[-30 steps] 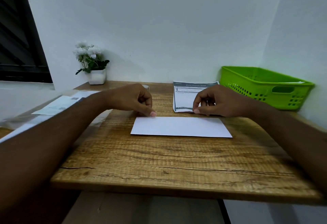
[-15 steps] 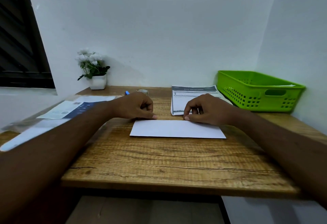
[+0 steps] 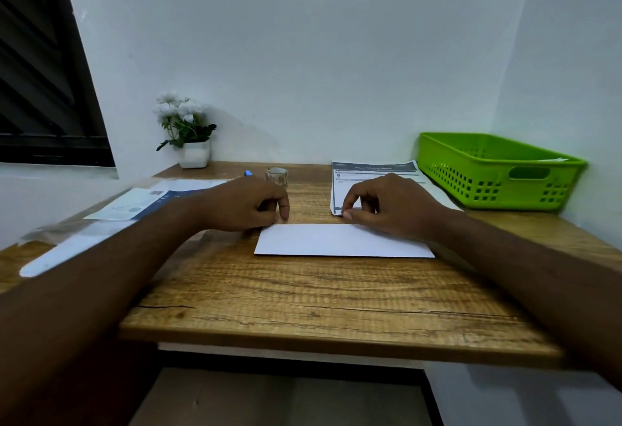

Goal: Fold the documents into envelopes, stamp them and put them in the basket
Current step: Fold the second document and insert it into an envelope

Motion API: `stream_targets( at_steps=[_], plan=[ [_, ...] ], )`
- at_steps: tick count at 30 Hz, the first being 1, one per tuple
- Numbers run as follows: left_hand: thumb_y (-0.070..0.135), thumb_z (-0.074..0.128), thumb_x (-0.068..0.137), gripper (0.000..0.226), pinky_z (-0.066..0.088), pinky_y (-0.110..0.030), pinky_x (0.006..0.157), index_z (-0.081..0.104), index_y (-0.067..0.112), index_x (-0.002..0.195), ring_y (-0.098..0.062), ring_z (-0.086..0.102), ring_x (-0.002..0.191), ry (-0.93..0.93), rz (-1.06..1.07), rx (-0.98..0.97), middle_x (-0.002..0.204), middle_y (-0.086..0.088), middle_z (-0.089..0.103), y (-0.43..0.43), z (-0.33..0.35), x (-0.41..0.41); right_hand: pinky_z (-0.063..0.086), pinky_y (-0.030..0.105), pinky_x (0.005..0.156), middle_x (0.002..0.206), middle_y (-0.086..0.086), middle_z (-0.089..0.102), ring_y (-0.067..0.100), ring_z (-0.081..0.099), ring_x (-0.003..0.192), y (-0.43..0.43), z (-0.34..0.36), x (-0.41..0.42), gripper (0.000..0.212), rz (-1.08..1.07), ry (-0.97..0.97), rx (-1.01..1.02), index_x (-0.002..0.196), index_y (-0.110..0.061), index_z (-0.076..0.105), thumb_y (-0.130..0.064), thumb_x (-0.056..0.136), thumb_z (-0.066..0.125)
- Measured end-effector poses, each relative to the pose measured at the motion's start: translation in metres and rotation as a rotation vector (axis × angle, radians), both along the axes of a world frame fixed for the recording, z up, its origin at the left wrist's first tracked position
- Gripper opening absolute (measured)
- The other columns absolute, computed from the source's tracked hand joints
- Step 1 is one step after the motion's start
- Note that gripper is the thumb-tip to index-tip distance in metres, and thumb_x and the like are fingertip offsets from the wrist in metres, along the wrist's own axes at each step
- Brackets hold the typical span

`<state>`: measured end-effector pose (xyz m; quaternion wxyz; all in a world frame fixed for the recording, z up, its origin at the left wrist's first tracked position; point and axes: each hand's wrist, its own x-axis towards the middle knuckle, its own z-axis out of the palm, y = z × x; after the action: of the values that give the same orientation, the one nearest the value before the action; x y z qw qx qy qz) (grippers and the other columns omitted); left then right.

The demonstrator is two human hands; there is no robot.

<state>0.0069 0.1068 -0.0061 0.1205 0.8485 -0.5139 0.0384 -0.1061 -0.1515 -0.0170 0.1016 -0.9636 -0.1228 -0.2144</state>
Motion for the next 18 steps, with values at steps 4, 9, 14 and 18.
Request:
stream_targets(
  at_steps=[4,9,14,18],
  plan=[
    [0.012,0.055,0.091,0.022,0.042,-0.022,0.068,0.063,0.027,0.105,-0.007,0.054,0.073,-0.083,0.019,0.004,0.081,0.006,0.061,0.019,-0.002,-0.007,0.031,0.021,0.058,0.068,-0.016,0.060,-0.003,0.053,0.071,0.013,-0.002,0.005,0.007,0.039,-0.056,-0.012,0.087,-0.035,0.067,-0.041,0.087,0.063],
    [0.009,0.056,0.090,0.024,0.037,-0.006,0.071,0.062,0.023,0.109,0.001,0.055,0.090,-0.086,0.014,-0.082,0.091,0.015,0.063,0.058,0.000,-0.011,0.034,0.021,0.058,0.072,-0.022,0.056,-0.003,0.052,0.069,0.045,0.009,0.013,0.006,0.125,-0.102,-0.096,0.089,-0.034,0.067,-0.037,0.087,0.063],
    [0.006,0.060,0.087,0.025,0.039,-0.005,0.073,0.065,0.023,0.106,-0.001,0.056,0.092,-0.087,0.105,-0.171,0.101,0.011,0.064,0.108,-0.004,-0.007,0.032,0.018,0.056,0.071,-0.021,0.057,-0.007,0.051,0.068,0.090,0.019,0.023,0.002,0.223,-0.129,-0.118,0.087,-0.036,0.066,-0.038,0.088,0.064],
    [0.000,0.063,0.086,0.023,0.038,-0.003,0.067,0.065,0.018,0.101,-0.001,0.056,0.089,-0.114,0.165,-0.194,0.099,0.009,0.064,0.147,-0.002,-0.008,0.030,0.017,0.055,0.069,-0.021,0.056,-0.002,0.053,0.065,0.130,0.025,0.033,0.005,0.338,-0.091,-0.130,0.089,-0.035,0.067,-0.039,0.089,0.064]
  ],
)
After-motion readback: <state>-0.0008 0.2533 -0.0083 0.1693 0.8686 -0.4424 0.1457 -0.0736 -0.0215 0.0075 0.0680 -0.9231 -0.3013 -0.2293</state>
